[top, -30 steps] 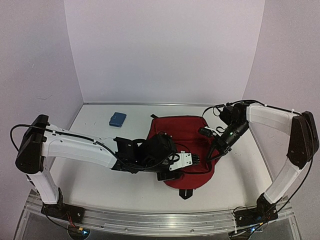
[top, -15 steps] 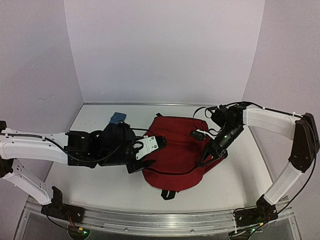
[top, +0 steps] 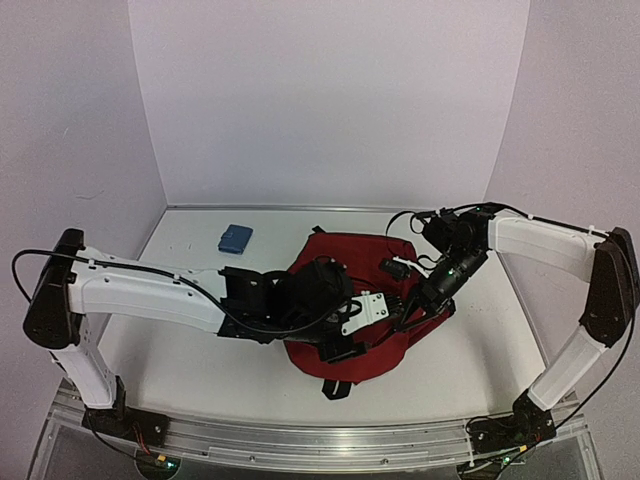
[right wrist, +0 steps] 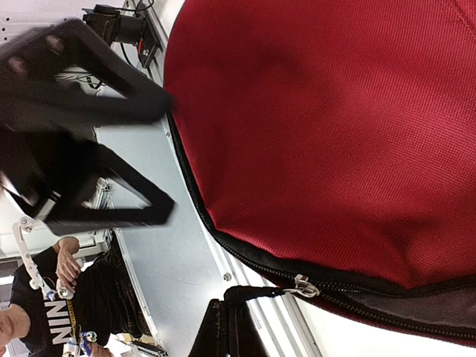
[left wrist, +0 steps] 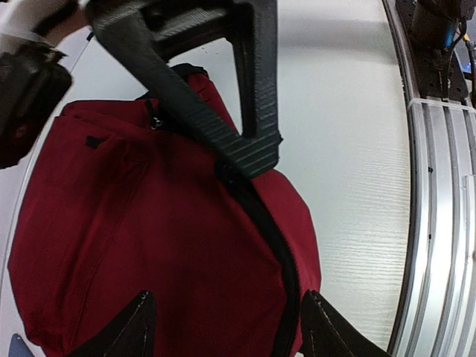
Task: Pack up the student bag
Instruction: Zip the student bag at the center of the board.
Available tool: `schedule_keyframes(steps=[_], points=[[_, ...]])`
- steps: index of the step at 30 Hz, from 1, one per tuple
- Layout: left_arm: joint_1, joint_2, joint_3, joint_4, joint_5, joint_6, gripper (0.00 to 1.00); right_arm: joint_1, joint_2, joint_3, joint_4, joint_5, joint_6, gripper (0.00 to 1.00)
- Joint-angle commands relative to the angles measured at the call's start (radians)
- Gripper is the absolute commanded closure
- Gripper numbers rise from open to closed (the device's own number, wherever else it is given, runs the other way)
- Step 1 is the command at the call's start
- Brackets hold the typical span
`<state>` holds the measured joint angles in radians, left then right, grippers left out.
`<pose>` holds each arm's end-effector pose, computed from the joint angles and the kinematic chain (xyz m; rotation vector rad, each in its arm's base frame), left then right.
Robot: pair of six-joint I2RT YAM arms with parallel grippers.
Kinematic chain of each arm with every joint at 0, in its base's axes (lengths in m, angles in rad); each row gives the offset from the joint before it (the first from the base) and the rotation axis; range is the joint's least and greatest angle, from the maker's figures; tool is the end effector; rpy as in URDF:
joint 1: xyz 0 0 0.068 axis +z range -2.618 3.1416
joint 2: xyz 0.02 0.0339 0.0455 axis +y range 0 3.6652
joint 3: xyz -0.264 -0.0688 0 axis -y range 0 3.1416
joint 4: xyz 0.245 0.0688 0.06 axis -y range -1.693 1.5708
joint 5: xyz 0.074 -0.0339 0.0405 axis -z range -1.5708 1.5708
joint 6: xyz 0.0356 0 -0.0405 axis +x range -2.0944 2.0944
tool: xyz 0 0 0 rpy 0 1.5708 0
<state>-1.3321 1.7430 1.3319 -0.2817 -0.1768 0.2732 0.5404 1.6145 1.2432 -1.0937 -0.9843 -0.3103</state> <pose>0.1001 -0.3850 0.2610 1.5703 1.6487 -0.3655 0.2347 0.1754 0.2511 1.2064 -2.4737 -1.4820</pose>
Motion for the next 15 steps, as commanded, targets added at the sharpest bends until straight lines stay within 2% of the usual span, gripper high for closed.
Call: schedule_keyframes(steps=[1,3,6,10,15], points=[[-0.012,0.055,0.105,0.005,0.057,-0.023,0.35,0.007,-0.052,-0.006,0.006,-0.015,0.007,1.0],[-0.017,0.088,0.124,-0.011,0.062,-0.021,0.38,0.007,-0.051,-0.006,0.007,-0.017,0.008,1.0],[-0.023,0.122,0.149,-0.033,0.065,-0.024,0.48,0.008,-0.045,0.001,0.007,-0.009,0.01,1.0],[-0.023,0.122,0.154,-0.06,0.084,-0.03,0.75,0.007,-0.04,0.007,0.007,0.01,0.012,1.0],[-0.023,0.092,0.123,-0.077,0.108,-0.04,0.97,0.004,-0.033,0.008,0.009,0.035,0.013,1.0]])
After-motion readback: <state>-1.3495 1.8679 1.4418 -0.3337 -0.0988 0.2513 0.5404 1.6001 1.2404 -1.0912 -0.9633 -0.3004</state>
